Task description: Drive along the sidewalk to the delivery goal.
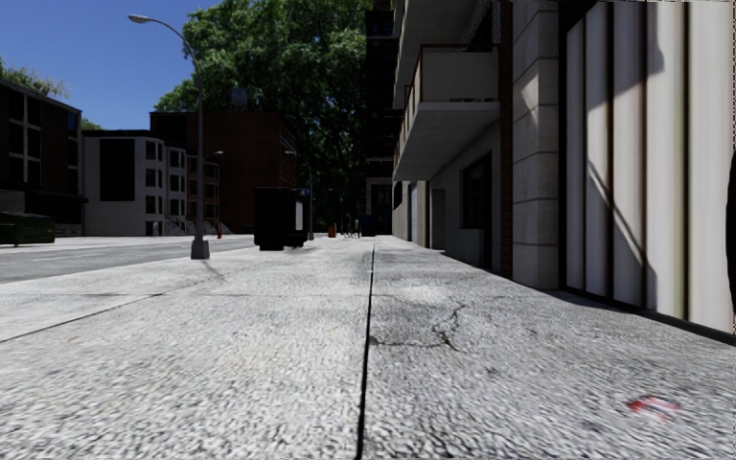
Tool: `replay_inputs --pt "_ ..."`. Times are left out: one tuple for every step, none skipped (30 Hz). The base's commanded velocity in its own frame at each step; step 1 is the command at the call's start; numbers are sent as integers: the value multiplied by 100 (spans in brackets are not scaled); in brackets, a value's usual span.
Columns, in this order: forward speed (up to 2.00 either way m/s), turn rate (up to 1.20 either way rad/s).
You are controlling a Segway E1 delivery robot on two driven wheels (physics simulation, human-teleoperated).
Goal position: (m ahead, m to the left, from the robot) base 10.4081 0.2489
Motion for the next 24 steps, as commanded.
replay_inputs --pt "200 0" --pt "200 0" --pt "200 0" --pt "200 0" --pt "200 0" --pt "200 0" --pt "200 0" --pt "200 0" --pt "200 0" --pt "200 0" --pt "200 0" --pt "200 0" --pt "200 0" --pt "200 0" --pt "200 0" --pt "200 0" --pt "200 0" --pt "200 0" --pt "200 0" --pt "200 0" --pt "200 0" --pt "200 0" --pt "200 0" --pt "200 0"
